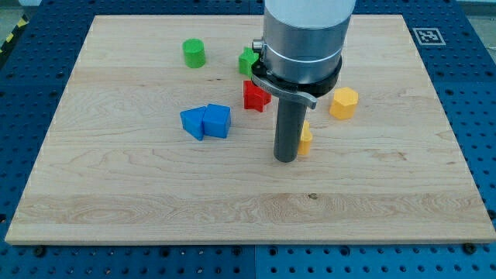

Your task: Move the yellow heart into the yellow hexagon

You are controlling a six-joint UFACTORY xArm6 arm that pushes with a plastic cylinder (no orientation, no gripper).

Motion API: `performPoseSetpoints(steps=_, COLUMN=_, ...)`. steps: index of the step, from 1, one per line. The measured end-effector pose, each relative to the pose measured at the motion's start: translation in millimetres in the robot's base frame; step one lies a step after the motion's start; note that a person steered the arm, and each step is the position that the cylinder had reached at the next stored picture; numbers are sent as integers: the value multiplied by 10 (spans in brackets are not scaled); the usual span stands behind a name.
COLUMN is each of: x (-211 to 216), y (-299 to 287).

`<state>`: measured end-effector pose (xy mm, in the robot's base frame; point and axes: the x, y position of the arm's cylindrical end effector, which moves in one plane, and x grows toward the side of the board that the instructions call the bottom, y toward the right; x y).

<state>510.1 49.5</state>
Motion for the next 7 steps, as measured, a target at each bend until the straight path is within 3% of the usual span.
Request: performPoseSetpoints(steps=7, x=-340, y=480)
